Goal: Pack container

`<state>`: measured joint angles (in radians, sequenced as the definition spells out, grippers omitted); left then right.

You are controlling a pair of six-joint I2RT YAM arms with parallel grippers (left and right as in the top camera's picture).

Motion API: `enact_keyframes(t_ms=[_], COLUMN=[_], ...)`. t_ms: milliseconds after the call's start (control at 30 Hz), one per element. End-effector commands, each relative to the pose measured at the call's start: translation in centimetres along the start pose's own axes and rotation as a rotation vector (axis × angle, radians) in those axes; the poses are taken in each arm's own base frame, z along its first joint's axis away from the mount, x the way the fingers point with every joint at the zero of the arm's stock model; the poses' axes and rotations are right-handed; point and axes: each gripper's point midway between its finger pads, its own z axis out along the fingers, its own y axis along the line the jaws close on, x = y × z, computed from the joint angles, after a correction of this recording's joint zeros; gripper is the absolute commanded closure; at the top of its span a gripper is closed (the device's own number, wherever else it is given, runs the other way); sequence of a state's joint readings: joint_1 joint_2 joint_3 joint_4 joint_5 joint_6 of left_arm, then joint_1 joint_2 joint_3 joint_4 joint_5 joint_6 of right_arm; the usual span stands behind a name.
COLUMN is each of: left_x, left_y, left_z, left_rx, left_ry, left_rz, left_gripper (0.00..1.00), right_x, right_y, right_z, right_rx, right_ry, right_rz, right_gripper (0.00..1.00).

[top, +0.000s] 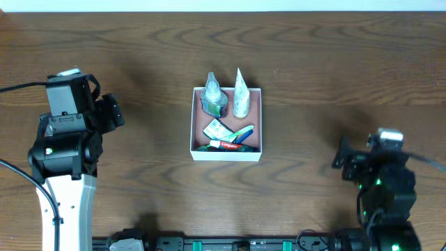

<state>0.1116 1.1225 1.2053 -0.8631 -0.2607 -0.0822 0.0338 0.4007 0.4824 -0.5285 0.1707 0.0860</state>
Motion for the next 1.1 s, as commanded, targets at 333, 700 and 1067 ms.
enact_keyframes(t_ms=[333,700,1067], left_x=[-0.4,-0.4,-0.4], left_y=[0.1,0.1,0.1], left_z=[-0.2,-0.2,-0.2], left_rx=[0.001,0.001,0.001], left_ry=[-0.01,-0.01,-0.01], left_rz=[-0.021,-0.021,-0.021], left_gripper=[0.02,0.02,0.02], right_x=[6.1,8.6,8.7], right_y=[0.3,0.2,0.2], right_z=[0.9,1.9,2.0], right_rx=[-0.043,-0.04,-0.04], right_ry=[-0.032,-0.002,0.002], right_rz=[-0.003,-0.008,-0.009], right_gripper=[0.01,0.01,0.01])
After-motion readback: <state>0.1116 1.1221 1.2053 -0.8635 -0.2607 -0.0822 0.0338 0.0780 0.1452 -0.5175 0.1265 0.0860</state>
